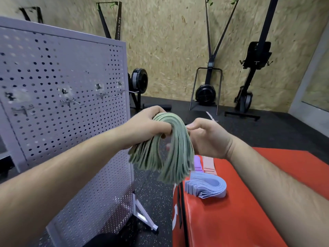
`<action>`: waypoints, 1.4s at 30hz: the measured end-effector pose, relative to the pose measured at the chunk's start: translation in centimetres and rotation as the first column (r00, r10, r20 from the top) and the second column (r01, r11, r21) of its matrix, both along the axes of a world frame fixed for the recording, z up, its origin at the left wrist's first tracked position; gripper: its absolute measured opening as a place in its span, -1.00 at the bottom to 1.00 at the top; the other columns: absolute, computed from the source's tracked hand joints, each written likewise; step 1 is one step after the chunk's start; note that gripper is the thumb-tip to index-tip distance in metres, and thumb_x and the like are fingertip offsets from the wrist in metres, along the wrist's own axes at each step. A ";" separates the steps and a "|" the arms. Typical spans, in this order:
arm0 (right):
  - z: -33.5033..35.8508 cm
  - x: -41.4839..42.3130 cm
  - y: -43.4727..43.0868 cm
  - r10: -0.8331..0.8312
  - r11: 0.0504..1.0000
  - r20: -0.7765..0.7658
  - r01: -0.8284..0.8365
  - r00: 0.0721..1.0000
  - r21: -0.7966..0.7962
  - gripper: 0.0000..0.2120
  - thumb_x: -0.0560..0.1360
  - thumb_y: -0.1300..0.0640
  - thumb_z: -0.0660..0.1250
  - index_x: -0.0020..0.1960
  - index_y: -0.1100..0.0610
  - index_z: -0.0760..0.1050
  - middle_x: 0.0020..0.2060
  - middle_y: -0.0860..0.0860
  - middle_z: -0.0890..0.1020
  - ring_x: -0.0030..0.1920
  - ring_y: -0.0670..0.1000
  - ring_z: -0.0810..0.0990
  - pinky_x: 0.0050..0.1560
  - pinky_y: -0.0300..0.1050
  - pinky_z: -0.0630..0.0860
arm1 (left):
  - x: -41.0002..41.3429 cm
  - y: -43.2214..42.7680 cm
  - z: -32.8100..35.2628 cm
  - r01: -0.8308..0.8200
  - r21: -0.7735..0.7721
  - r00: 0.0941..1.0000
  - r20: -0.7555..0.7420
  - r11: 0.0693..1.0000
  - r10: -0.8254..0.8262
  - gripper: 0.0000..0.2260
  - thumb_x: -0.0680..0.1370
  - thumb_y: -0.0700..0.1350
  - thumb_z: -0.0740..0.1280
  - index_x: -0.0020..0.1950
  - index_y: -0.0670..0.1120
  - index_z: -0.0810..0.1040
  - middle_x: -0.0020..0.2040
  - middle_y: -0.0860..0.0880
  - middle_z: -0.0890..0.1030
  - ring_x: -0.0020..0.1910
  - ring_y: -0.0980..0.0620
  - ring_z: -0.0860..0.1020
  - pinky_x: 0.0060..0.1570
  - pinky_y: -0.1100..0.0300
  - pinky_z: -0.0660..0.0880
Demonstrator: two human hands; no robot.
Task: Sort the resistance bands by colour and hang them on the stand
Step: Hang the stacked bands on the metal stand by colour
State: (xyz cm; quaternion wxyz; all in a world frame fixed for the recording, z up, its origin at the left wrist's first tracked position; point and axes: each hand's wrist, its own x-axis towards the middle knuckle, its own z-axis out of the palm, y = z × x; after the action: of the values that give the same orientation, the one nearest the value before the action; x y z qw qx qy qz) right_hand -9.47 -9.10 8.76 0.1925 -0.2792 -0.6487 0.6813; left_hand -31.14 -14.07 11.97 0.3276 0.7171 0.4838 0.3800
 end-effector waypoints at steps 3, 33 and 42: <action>0.7 -1.5 -0.8 -0.293 0.904 -0.064 0.299 0.954 0.306 -0.31 0.28 -0.13 0.45 0.33 0.11 0.43 0.20 0.20 0.58 0.14 0.18 0.56 0.24 0.21 0.44 | -0.2 0.3 0.2 -0.094 0.020 0.995 -0.040 0.995 0.095 -0.66 0.33 -0.04 0.44 0.06 -0.06 0.54 -0.20 -0.05 0.64 -0.28 0.01 0.61 -0.27 0.05 0.49; 6.3 -9.8 5.9 -0.734 0.121 -0.305 0.558 0.607 0.821 -0.84 0.42 0.16 0.38 -0.05 -0.05 0.54 -0.27 -0.19 0.59 -0.19 -0.10 0.60 -0.25 -0.20 0.51 | -3.2 6.6 5.2 -0.325 0.005 0.924 -0.214 0.946 0.318 -0.30 0.38 -0.05 0.51 0.41 0.00 0.22 0.03 -0.08 0.60 -0.09 -0.02 0.66 -0.09 0.02 0.66; 11.0 -14.0 14.0 -0.713 0.092 -0.304 0.514 0.631 0.853 -0.86 0.37 0.13 0.36 -0.08 0.00 0.59 -0.22 -0.09 0.64 -0.20 -0.02 0.60 -0.16 -0.01 0.60 | -6.7 12.2 12.0 -0.389 0.033 0.856 -0.355 0.920 0.375 -0.19 0.41 -0.24 0.47 0.49 0.15 0.11 -0.05 -0.21 0.66 -0.25 -0.12 0.71 -0.25 0.02 0.67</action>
State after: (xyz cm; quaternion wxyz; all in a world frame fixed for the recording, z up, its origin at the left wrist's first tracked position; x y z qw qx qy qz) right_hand -23.50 4.87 19.72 0.5127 -0.4388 -0.7363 0.0499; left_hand -37.87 -1.91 23.95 0.1673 0.6566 0.6749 0.2920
